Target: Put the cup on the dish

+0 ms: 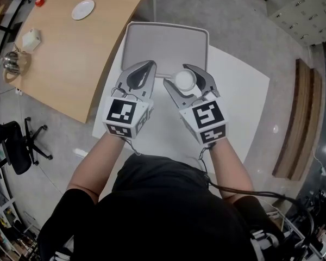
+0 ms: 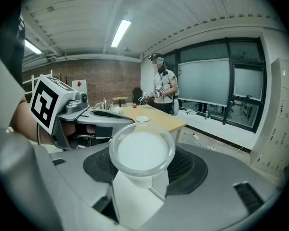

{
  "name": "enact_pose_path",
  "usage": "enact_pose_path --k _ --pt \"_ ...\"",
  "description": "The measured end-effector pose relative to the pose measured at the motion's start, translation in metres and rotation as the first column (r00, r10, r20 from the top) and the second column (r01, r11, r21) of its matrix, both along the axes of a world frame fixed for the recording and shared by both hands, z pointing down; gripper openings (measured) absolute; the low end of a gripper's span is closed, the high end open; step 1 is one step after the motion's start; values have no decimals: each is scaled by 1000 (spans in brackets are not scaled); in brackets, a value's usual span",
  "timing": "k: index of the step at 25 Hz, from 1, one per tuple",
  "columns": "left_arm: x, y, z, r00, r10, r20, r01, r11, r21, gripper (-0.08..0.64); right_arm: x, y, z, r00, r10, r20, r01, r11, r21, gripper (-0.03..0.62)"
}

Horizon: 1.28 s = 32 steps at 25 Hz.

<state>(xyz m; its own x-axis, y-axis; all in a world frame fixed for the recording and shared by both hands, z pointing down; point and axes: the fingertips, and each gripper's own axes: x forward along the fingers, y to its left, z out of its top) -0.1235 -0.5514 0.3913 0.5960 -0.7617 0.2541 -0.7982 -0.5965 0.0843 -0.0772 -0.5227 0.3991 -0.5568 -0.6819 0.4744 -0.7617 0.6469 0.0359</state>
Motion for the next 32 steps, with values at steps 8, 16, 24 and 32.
enact_pose_path --k 8,16,24,32 --pt "-6 -53 36 1000 -25 13 25 1000 -5 8 -5 -54 41 1000 28 -10 -28 999 -36 262" --pt "6 -86 78 1000 -29 -2 29 998 -47 8 4 -96 85 997 75 -18 -76 995 -68 262" --pt "10 -118 119 998 -43 42 46 997 -67 8 6 -131 126 993 115 -30 -117 989 -87 262" --pt "13 -142 159 996 -55 66 61 994 -89 8 3 -158 171 991 125 -54 -130 986 -100 262"
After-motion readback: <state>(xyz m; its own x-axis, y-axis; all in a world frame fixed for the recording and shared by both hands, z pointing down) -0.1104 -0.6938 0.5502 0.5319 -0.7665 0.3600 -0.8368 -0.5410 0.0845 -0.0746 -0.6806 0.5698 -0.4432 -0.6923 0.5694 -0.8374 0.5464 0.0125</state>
